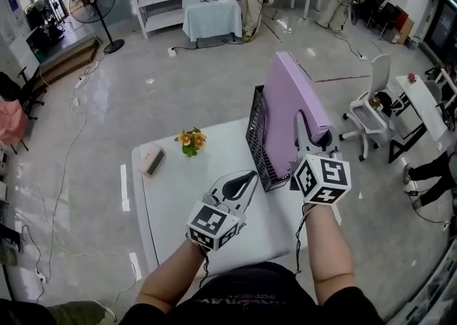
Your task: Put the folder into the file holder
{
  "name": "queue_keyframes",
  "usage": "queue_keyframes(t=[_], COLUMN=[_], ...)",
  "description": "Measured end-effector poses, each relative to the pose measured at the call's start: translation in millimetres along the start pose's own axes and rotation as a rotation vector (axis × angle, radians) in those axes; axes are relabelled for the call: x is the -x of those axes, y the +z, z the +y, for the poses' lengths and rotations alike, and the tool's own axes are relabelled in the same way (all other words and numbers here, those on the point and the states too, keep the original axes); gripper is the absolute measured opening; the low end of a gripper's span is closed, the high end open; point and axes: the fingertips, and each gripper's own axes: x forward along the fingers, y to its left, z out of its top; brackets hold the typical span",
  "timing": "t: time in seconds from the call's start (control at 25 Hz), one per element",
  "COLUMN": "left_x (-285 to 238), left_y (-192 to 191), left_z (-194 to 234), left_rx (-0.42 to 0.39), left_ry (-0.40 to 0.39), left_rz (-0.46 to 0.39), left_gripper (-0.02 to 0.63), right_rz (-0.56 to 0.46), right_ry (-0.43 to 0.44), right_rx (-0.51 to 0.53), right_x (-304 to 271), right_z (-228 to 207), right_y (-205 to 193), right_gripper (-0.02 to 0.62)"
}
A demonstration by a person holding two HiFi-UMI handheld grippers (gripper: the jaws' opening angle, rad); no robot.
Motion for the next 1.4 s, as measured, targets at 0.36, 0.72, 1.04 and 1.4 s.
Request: queue_keyframes(t=[0.36, 0.72, 1.04, 1.4], left_x=[4, 10, 18, 27], left_y=[-5, -14, -22, -28], left_z=[7, 15, 18, 22], left_rx=[0.016, 0.032, 0.049, 0.065], left_ry=[0.008, 0.019, 0.033, 0.053], left_rz=[0.006, 0.022, 0.031, 0.04], left_gripper=[0.003, 0.003, 0.003, 0.003], right_rz=[0.03, 0.075, 0.129, 0.19], right_ry=[-0.014, -0.013, 0.001, 0.011], right_rx=[-0.002, 0.01, 0.04, 0.04], right_x=[-1, 0, 6, 9], right_z=[4, 12, 21, 22], right_y=[-24, -57, -90, -117], right_gripper=[0.143, 0.144, 0.149, 0.155])
